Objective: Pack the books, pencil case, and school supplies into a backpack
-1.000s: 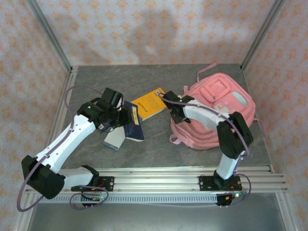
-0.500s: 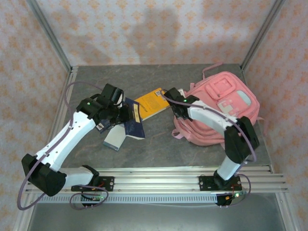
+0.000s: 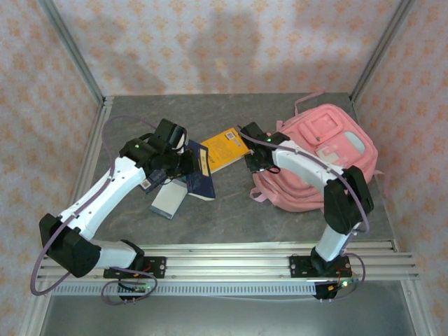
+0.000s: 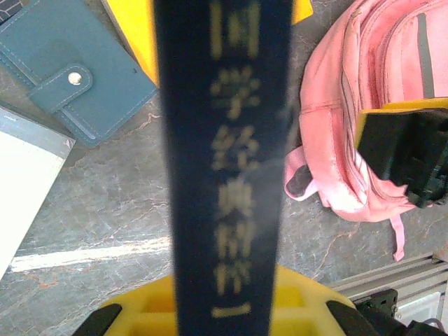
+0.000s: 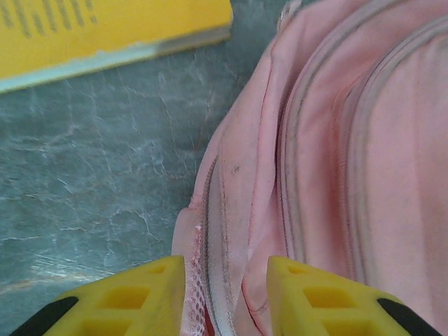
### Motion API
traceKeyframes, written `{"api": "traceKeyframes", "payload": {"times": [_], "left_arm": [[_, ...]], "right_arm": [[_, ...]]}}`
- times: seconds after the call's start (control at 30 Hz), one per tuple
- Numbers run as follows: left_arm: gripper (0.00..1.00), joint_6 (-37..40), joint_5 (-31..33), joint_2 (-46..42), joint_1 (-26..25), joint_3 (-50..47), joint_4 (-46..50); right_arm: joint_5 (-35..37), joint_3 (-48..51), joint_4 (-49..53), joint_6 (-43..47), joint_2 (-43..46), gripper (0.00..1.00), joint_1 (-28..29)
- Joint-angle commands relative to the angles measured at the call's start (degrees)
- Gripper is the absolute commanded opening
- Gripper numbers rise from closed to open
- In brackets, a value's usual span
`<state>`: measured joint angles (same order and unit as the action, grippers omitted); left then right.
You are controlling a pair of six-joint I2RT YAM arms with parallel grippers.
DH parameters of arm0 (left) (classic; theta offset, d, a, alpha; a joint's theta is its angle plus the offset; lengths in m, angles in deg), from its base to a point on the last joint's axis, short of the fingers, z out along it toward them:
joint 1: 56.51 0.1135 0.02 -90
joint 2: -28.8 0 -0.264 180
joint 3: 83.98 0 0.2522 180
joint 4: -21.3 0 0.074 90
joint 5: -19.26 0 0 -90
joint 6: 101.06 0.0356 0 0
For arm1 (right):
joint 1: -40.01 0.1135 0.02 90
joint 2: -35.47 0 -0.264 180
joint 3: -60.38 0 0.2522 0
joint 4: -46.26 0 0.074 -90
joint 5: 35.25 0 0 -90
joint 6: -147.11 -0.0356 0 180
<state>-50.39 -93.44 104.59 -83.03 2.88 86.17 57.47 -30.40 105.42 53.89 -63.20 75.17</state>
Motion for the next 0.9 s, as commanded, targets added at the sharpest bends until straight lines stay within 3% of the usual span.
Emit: {"api": "traceKeyframes", "payload": {"times": [0.0,0.3,0.5,0.87], "left_arm": [[0.0,1.01,-0.35,-0.77,-0.2,0.63,-1.27],[0.0,2.11,-0.41,-1.03,0.5,0.19,-0.45],[0.0,2.15,-0.42,-1.26,0.77,0.2,-0.49],[0.0,0.22,-3.6,1.8,-0.96,2.1,-6.7]], "right_arm": [[1.11,-0.93,1.6,-2.45,-1.26,0.35,-1.35],[0.58,-1.97,-0.03,-2.67,-6.64,0.26,-2.28],[1.22,-2.16,-0.54,-2.65,-5.74,0.0,-2.46],[0.4,-6.79,6.43,-1.9,7.28,0.0,-2.79]]}}
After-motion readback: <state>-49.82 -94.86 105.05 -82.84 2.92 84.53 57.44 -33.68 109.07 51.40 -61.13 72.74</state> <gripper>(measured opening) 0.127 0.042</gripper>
